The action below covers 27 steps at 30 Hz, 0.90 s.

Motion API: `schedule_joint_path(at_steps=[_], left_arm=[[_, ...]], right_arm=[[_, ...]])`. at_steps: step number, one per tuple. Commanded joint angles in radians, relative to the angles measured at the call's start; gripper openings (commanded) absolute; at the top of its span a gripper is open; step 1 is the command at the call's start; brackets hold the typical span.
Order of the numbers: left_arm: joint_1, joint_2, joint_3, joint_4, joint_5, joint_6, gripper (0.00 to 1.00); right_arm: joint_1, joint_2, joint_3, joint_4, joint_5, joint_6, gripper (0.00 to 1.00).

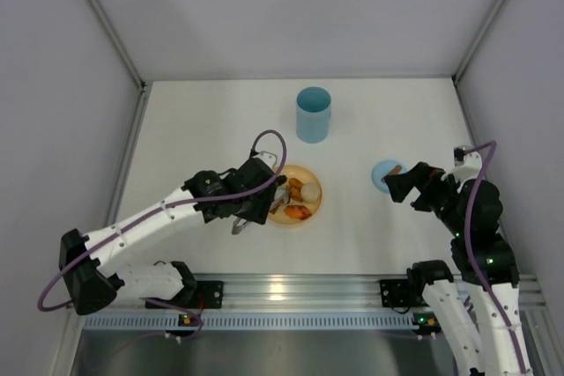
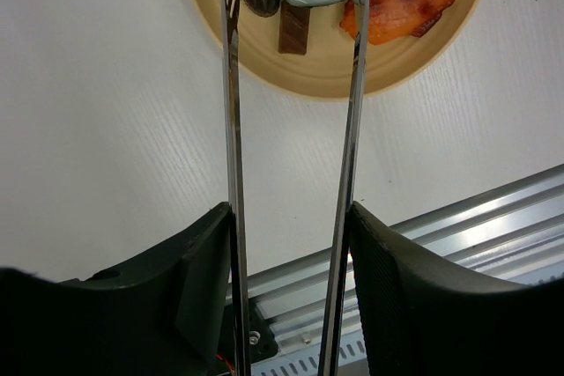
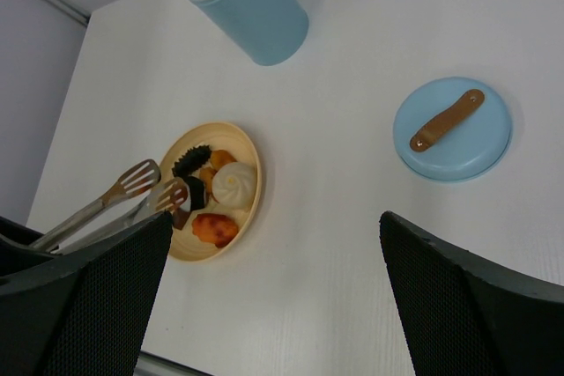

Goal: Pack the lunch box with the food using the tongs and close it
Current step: Pick up the fake food from the plate.

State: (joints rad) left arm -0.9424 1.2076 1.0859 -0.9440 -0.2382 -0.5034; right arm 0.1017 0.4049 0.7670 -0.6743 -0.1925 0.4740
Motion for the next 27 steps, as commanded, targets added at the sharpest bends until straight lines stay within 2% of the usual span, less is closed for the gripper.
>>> schedule_joint_path(at_steps=[1,27], left_arm=[[-0.004,0.0,-0.007,0.039,-0.053,-0.018,0.58],[-0.004,0.032,-0.027,0.1,0.004,-0.02,0.58]], right_arm=[[-0.014,-0.014,0.011,0.024,0.001,0.003,1.0],[-0.014,-0.026,0.017,0.005,0.001,0.002,0.99]])
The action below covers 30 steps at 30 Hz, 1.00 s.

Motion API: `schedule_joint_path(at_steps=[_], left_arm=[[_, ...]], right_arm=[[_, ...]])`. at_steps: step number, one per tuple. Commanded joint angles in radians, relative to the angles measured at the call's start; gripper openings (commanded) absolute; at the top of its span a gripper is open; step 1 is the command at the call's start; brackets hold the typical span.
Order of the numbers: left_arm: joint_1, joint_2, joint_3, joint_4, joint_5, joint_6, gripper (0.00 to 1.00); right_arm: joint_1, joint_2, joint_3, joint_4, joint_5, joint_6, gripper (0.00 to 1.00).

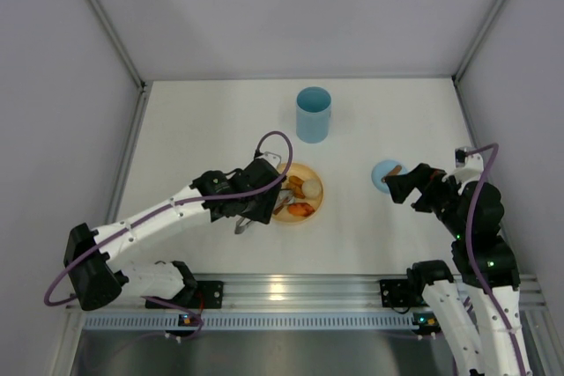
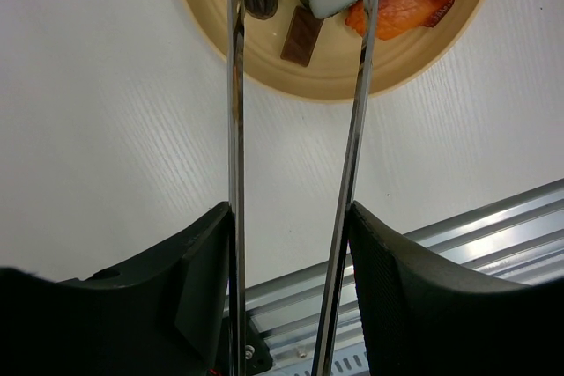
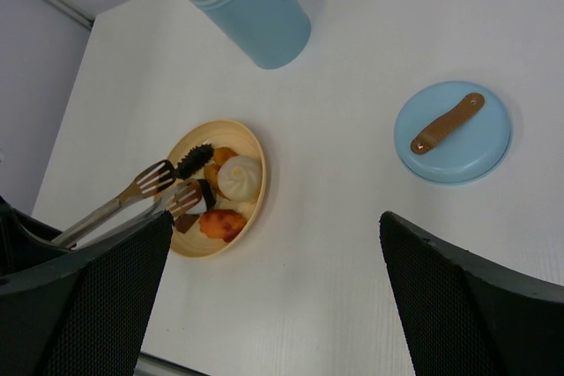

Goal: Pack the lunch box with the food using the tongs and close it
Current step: Pick up the fake food from the plate.

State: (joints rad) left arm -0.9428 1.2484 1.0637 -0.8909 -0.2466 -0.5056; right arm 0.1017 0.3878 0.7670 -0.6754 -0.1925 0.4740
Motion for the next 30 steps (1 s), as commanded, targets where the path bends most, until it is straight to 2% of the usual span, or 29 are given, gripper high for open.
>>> schedule_joint_path(at_steps=[1,26,30], left_arm=[[-0.004,-0.01,-0.007,0.05,0.012,-0.017,0.58],[-0.004,0.011,-0.041,0.084,0.026,-0.028,0.58],[-0.004,0.017,-0.036,0.087,0.026,-0.025,0.53]], right_arm=[[-0.014,-0.009,0.017,0.008,0.001,0.0,0.99],[-0.014,-0.01,0.012,0.002,0.004,-0.005,0.99],[-0.014,-0.007,0.012,0.002,0.005,-0.005,0.99]])
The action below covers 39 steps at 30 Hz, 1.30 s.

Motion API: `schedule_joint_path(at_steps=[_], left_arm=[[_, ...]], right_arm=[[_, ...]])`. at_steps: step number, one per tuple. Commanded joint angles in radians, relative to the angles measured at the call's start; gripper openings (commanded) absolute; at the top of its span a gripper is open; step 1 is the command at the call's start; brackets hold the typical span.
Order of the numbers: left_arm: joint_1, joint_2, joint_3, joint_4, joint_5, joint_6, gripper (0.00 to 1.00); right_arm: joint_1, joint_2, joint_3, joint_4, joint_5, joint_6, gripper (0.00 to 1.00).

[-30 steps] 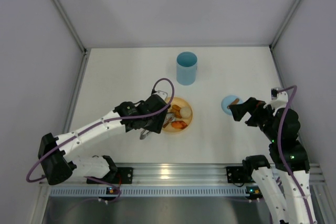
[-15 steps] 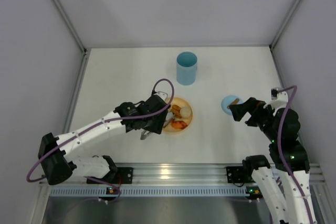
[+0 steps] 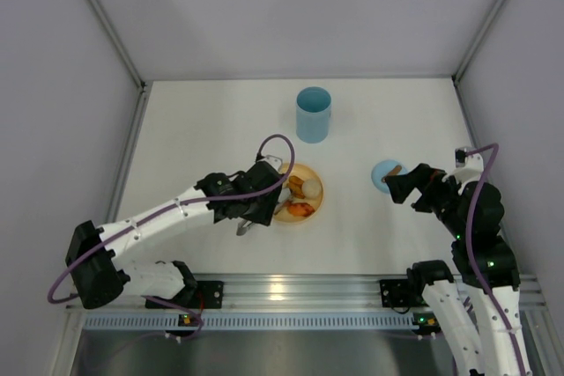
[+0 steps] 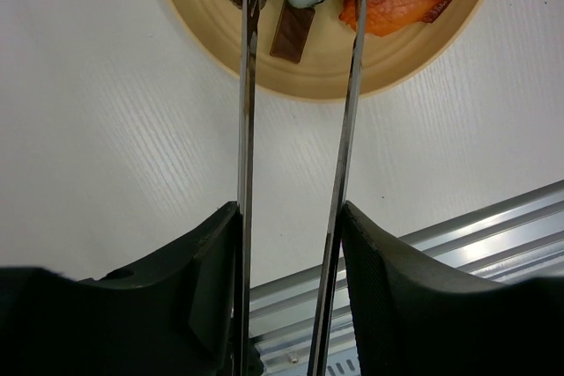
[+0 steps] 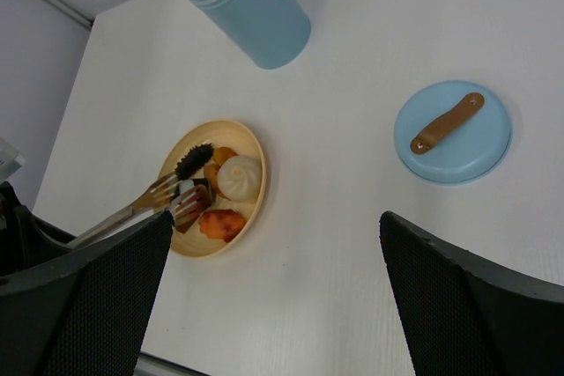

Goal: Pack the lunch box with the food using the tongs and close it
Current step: Pick up the fake food from the plate, then place the fake food in the packing box.

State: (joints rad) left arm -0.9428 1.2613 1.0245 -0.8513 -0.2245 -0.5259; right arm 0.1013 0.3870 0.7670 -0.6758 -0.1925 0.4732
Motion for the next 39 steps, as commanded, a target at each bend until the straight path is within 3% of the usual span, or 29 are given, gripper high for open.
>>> schedule_joint_path(at_steps=[1,11,20,27,31,34,39], left_arm=[[-0.004,0.004,0.005,0.047,0.002,-0.005,0.52],[-0.004,-0.017,0.08,-0.015,-0.024,-0.002,0.36],[-0.004,-0.008,0.244,-0.091,-0.071,0.032,0.31],[0.002,0.168,0.549,-0.138,-0.139,0.087,0.36],[0.027,0.32,0.826,-0.161,-0.141,0.135,0.36],[0.07,0.446,1.016,-0.192,-0.136,0.153,0.35],[0.16,0.592,1.184,-0.186,-0.087,0.162,0.35]], right_arm=[[-0.014,-0.005,0.014,0.002,0.004,-0.004,1.0],[-0.014,0.004,0.023,0.007,0.004,-0.007,0.99],[-0.014,0.013,0.043,0.002,0.013,-0.011,0.99],[-0.014,0.016,0.048,0.004,0.007,-0.002,0.99],[-0.014,0.021,0.051,0.009,0.002,0.002,0.99],[-0.014,0.023,0.061,-0.001,0.001,0.001,1.0],[-0.014,0.015,0.084,-0.03,0.01,-0.008,0.99]])
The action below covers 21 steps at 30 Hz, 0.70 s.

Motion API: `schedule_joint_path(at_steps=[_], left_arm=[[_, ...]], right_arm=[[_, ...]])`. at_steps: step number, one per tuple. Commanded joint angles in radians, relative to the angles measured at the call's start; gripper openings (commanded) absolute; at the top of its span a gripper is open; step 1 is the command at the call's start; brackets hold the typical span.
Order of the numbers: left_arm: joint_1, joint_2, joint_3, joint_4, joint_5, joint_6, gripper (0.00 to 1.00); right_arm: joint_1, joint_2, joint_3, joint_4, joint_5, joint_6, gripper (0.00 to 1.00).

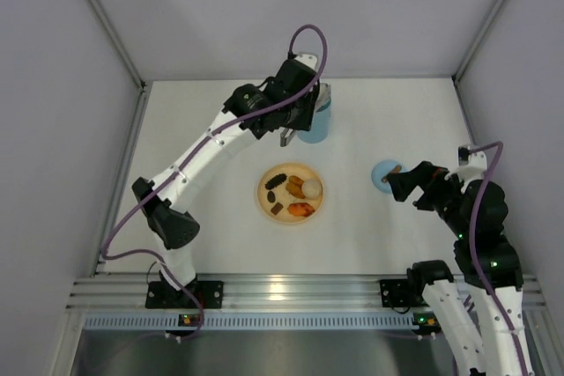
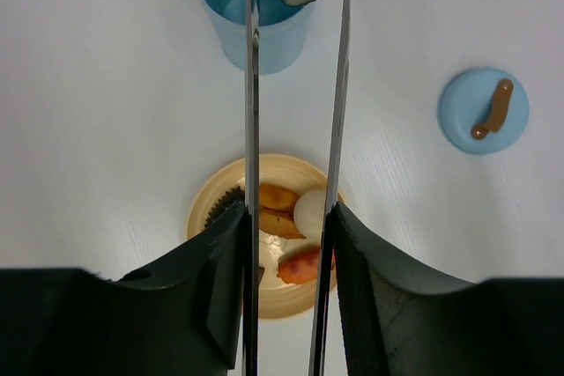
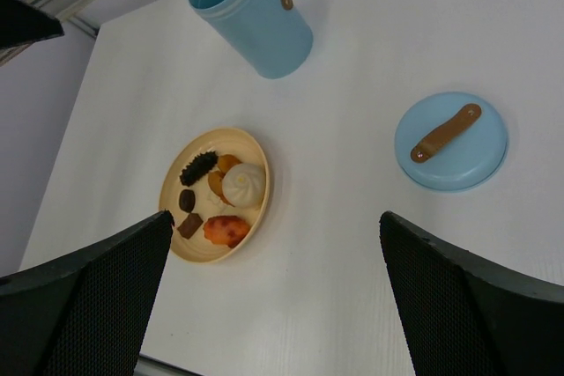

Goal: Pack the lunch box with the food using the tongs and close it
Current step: Place the fake food in the packing box.

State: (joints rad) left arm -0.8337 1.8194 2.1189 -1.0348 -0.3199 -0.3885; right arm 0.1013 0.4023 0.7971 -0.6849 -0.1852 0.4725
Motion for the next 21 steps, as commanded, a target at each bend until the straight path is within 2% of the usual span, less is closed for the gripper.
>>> schedule_joint_path(at_steps=[1,9,17,21], left_arm=[[0.083,0.044,0.101,0.002,0.022,0.025,0.34],[0.16,0.119,0.078,0.099,0.125,0.056,0.34],[0.165,0.15,0.078,0.114,0.136,0.062,0.34],[0.165,0.161,0.075,0.104,0.127,0.06,0.4]], right_arm=[[-0.014,-0.002,0.057,-0.024,0.003,-0.008,0.99],[-0.014,-0.008,0.062,-0.041,0.004,-0.014,0.99],[-0.014,-0.006,0.057,-0.044,0.007,-0.018,0.99],[-0.014,-0.01,0.056,-0.044,0.006,-0.017,1.0]])
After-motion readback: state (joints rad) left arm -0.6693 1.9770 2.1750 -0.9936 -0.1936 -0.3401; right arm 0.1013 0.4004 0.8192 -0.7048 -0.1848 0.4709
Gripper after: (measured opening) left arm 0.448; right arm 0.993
